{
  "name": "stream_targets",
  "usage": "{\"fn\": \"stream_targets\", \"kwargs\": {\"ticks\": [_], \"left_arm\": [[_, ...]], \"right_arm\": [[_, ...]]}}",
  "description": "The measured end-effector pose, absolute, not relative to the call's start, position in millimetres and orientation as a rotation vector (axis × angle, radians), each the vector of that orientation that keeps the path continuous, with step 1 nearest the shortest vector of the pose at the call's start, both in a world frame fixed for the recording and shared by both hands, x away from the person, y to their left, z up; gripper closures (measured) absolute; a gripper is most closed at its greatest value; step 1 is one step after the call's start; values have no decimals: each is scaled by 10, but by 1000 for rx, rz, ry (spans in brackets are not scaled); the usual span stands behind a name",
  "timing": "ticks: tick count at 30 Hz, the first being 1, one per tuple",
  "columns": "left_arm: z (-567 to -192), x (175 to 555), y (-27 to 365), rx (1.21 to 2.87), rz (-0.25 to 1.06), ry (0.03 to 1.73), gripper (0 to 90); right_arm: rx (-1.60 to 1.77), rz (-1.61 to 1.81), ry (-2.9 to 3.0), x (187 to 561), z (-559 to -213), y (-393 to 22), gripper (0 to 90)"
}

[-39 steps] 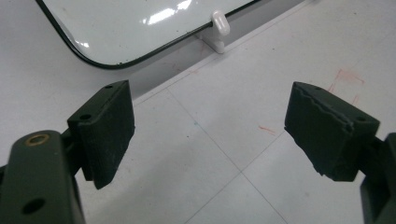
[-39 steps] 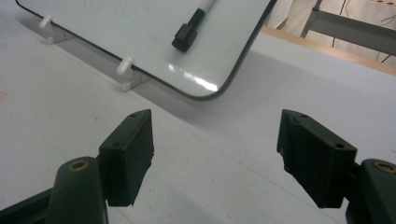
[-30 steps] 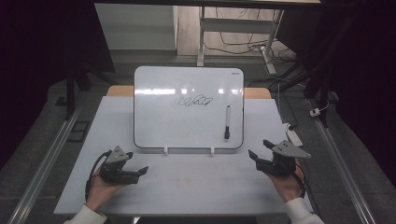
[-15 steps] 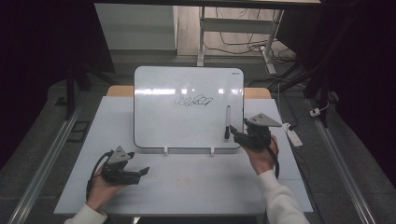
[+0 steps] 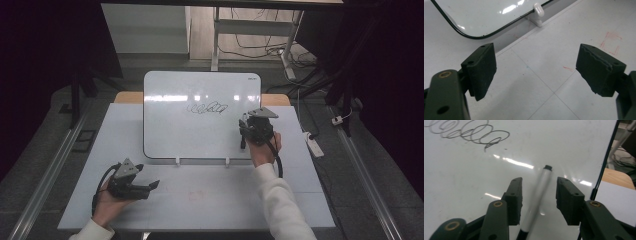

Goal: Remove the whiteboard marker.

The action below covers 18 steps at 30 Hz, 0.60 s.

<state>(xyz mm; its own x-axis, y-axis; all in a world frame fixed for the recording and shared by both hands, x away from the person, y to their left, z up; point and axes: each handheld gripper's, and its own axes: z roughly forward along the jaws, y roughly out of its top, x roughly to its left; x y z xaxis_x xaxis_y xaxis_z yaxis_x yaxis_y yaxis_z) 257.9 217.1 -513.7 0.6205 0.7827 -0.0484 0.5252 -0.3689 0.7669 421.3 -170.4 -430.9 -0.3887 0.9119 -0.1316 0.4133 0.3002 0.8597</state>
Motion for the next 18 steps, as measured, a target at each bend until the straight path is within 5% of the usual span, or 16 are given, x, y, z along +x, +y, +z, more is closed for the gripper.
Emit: {"fn": "stream_targets", "kwargs": {"ticks": [18], "left_arm": [[-5149,2579,2182,2070,438,1028,180]], "right_arm": [[1195,922,1855,4300,-4382,-1517,745]]}}
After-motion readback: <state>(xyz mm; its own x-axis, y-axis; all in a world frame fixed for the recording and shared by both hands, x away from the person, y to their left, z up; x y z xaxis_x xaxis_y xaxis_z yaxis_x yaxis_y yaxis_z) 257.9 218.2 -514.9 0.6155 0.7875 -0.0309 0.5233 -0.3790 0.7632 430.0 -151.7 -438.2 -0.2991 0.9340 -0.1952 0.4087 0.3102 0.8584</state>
